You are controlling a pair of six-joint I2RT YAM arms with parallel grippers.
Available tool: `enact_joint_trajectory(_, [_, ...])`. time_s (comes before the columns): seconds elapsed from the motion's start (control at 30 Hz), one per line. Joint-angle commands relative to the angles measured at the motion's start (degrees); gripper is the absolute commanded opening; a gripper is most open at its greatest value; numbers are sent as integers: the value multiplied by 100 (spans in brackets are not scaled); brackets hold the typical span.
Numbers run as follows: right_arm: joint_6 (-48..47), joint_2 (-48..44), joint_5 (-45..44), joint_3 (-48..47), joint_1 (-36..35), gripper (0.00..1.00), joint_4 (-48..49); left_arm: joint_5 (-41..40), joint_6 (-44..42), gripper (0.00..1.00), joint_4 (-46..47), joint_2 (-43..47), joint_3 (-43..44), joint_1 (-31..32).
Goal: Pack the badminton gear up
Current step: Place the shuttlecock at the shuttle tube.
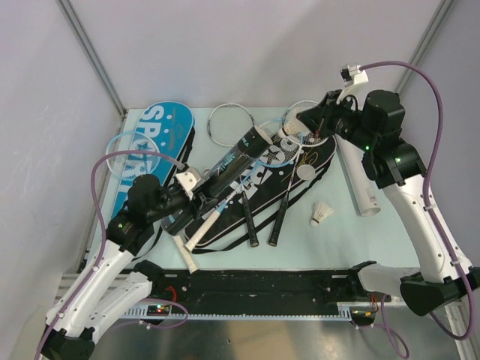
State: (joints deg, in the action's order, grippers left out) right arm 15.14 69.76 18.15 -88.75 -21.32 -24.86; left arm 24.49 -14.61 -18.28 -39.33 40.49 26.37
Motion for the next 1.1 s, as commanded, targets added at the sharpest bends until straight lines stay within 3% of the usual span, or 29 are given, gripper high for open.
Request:
enact_joint_trajectory(0.0, [-35,-245,134,-263,-69,0,-98,306,-169,37,405,9,38,49])
enact_joint_trajectory(0.37, [-46,-295,41,-560,-454,0,-167,346,-211,36,410,-42,66,62])
enact_joint_trajectory(0.7, [260,-312,361,-135,-661,0,-34,585,-260,36,429,10,51,62])
enact_joint_trajectory(1.07, [1151,-427,1645,918,-647,0,736,954,-302,35,611,123,-11,61])
